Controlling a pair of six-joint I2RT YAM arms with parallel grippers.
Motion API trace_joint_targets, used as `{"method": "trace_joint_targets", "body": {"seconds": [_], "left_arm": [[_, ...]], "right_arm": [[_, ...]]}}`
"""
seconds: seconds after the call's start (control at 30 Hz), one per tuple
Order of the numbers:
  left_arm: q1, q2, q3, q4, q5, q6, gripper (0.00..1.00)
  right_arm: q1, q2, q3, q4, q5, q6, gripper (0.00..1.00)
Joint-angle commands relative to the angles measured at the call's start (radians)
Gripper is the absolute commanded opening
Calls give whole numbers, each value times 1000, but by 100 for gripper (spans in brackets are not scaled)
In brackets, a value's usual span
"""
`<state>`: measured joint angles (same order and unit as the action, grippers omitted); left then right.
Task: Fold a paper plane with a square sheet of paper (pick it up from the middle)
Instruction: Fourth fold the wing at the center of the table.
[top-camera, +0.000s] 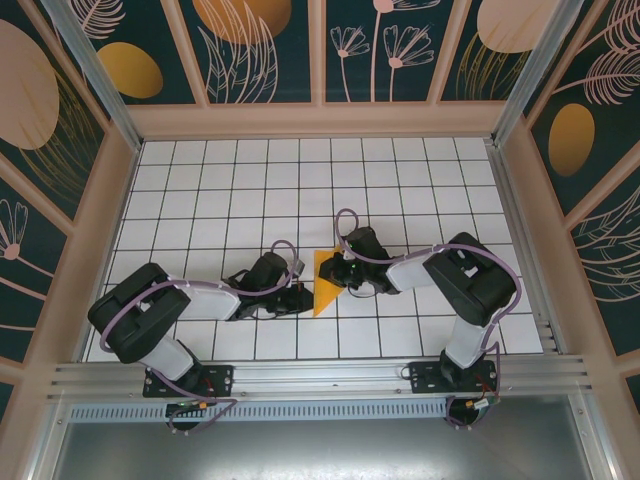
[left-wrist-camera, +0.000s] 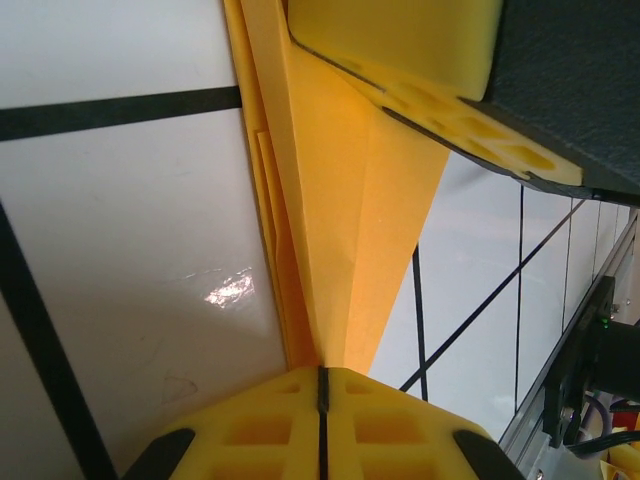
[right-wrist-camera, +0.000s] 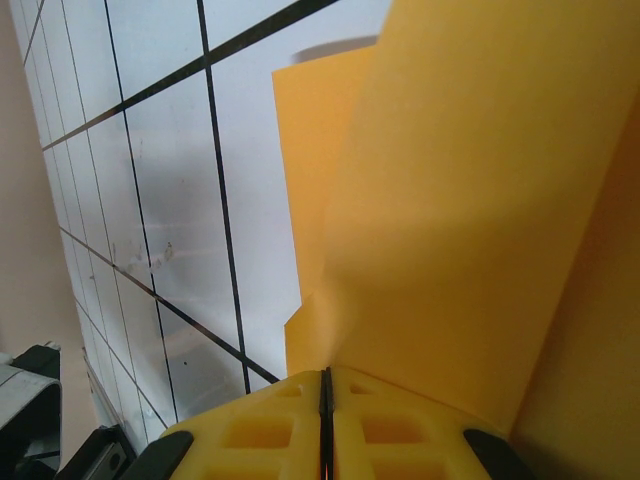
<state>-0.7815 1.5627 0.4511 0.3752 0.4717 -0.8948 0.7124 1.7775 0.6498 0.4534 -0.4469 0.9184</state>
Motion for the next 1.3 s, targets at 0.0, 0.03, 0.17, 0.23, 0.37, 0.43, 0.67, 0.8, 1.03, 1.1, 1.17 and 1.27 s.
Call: {"method": "trace_joint_targets", "body": {"seconds": [0.0,0.03,0.17,0.23,0.37,0.43,0.67,0.8,1.03,1.1,1.17,1.27], "left_arm": [[-5,15,0,-21,25,16,10],[-5,17,0,-24,26,19,11],[-6,14,-7,-42,25,26,9],[-7,18,-2,-75,29,40,10],[-17,19,7,-151,21,74,11],[-24,25,22,-207,-8,89,12],[-53,-59,32,-280,-25,87,17],[-53,-164,59,-354,-106,86,18],[-52,-221,101,-231,-124,37,11],[-52,-171,121,-188,-79,42,9],[-52,-123,124,-138,-55,32,9],[-52,-61,122,-91,-45,28,9]], "right_arm": [[8,69,-21,-111,76,-25,11],[9,69,-21,-111,76,-25,11],[9,70,-21,-113,77,-24,11],[8,71,-19,-118,80,-23,11],[9,75,-16,-130,86,-26,10],[8,76,-16,-128,87,-24,10],[8,79,-18,-139,91,-27,10],[10,78,-21,-139,92,-27,10],[10,78,-24,-135,94,-25,10],[11,83,-22,-136,94,-25,10],[11,81,-25,-134,97,-24,10],[12,85,-22,-137,96,-26,10]]}}
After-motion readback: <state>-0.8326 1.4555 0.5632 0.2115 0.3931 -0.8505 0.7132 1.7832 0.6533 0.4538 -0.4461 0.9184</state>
